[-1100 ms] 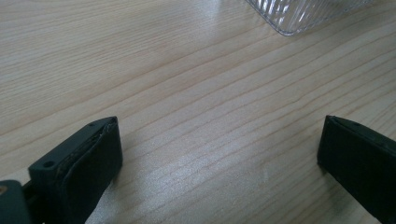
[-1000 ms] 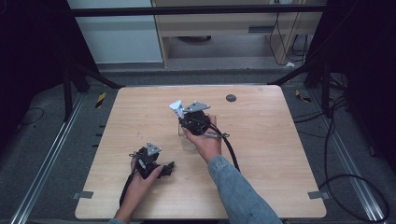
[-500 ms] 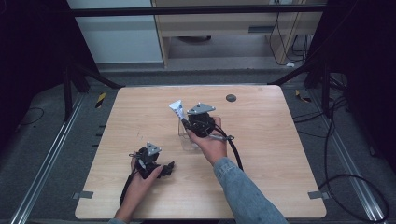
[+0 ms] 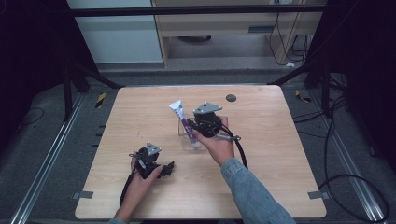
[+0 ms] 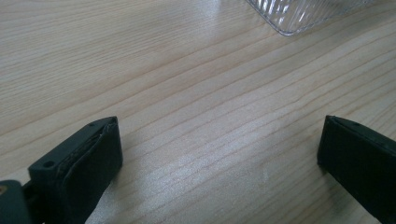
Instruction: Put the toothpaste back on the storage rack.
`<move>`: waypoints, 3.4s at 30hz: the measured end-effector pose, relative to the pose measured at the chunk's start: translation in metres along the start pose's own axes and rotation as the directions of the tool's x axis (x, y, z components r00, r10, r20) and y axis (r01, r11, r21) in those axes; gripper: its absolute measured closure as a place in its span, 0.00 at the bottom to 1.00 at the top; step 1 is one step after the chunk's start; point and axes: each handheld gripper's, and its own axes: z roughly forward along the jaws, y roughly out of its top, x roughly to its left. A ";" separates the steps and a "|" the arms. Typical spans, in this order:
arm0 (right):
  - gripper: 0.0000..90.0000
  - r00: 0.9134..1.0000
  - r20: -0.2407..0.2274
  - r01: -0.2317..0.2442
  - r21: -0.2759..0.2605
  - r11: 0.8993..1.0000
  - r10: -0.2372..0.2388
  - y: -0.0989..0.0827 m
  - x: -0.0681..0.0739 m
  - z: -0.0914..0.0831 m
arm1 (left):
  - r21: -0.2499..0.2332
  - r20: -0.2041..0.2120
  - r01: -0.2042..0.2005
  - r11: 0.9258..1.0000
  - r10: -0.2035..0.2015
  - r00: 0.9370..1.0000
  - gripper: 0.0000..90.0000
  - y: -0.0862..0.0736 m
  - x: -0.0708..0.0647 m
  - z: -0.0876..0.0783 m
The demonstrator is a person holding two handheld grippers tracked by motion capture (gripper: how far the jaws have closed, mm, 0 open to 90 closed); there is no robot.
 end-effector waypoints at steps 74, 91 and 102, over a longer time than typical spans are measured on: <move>0.07 0.986 0.148 -0.075 -0.025 0.997 0.078 -0.047 -0.081 -0.092 | -0.001 0.001 -0.002 1.000 0.002 1.000 0.00 0.000 -0.001 0.000; 0.10 0.964 0.197 -0.187 0.037 0.982 0.176 -0.102 -0.110 -0.112 | -0.004 0.003 0.000 1.000 0.000 1.000 0.00 0.000 -0.002 0.000; 0.13 0.958 0.211 -0.214 0.083 0.973 0.192 -0.124 -0.119 -0.119 | -0.004 0.003 -0.001 1.000 0.001 1.000 0.00 0.000 -0.002 0.000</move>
